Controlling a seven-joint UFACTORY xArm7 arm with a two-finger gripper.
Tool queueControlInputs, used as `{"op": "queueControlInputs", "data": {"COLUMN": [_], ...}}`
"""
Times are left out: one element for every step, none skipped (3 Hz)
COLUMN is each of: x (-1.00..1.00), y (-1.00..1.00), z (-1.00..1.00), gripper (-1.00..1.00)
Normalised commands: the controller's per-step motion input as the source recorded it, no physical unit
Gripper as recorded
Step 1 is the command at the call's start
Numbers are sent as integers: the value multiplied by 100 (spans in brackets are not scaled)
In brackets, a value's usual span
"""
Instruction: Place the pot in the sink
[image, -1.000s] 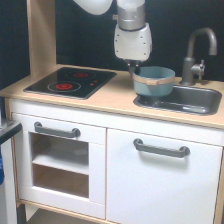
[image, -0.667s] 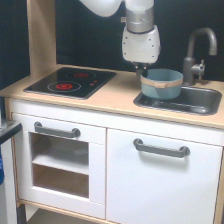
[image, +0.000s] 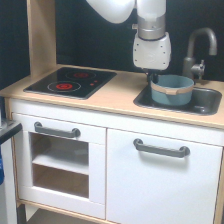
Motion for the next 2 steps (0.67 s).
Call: {"op": "queueControlInputs", "data": {"x": [0, -4], "y": [11, -4], "z": [-26, -7], "gripper": [19, 87]}}
